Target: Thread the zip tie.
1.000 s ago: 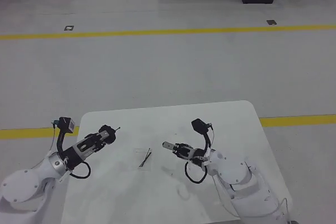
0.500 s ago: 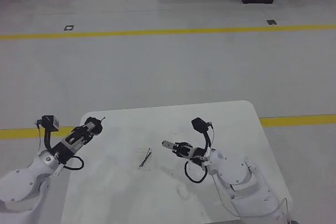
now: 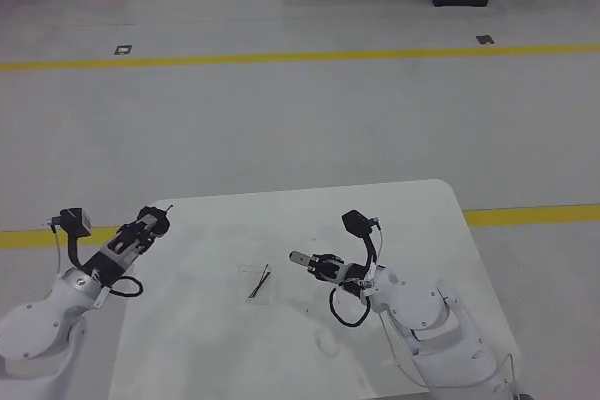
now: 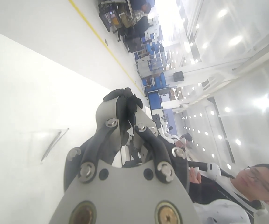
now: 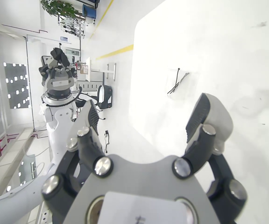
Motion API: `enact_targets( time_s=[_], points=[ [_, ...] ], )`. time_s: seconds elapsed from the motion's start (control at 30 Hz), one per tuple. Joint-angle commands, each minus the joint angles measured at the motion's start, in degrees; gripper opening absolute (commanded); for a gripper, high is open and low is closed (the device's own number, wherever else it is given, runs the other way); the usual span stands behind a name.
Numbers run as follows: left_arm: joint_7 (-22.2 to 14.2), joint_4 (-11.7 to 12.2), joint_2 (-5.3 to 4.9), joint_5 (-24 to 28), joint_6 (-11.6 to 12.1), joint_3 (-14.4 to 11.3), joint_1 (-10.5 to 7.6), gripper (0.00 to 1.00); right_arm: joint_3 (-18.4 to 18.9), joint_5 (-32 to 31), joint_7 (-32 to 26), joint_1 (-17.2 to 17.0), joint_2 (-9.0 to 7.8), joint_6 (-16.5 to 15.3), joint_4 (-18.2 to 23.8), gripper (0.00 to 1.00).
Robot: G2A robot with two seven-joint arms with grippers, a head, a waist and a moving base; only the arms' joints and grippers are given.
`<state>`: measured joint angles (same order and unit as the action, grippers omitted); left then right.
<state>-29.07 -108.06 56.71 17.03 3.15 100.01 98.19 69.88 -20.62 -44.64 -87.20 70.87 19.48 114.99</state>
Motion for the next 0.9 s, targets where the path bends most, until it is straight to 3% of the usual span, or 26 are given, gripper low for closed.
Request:
enact_targets(
  time_s=[0.0,0.1,0.3,0.47,0.7,0.87],
  points=[
    [0.2,1.2,-0.07,0.3,0.3,2.1,0.19,0.0,0.0,0.0,0.0,0.0,0.0,0.0,0.0,1.0],
    [-0.7,2.1,-0.09,2.1,1.2,4.4,0.55,0.0,0.0,0.0,0.0,0.0,0.0,0.0,0.0,1.0],
    [-1.8,2.1,-0.12,2.0,1.7,4.8,0.77,0.0,-2.6,-1.2,-0.3,1.0,0.13,0.0,0.6,1.0],
    [-1.8,2.1,-0.12,2.0,1.7,4.8,0.77,0.0,-6.8,-5.4,0.4,4.0,2.16,0.0,-4.4,1.0],
    [-1.8,2.1,-0.12,2.0,1.7,4.8,0.77,0.0,-9.5,-14.7,-2.3,6.5,8.36,0.0,-9.4,1.0],
    [-1.8,2.1,-0.12,2.0,1.7,4.8,0.77,0.0,-6.0,-26.7,-10.0,4.1,14.66,0.0,-9.9,1.0]
  ],
)
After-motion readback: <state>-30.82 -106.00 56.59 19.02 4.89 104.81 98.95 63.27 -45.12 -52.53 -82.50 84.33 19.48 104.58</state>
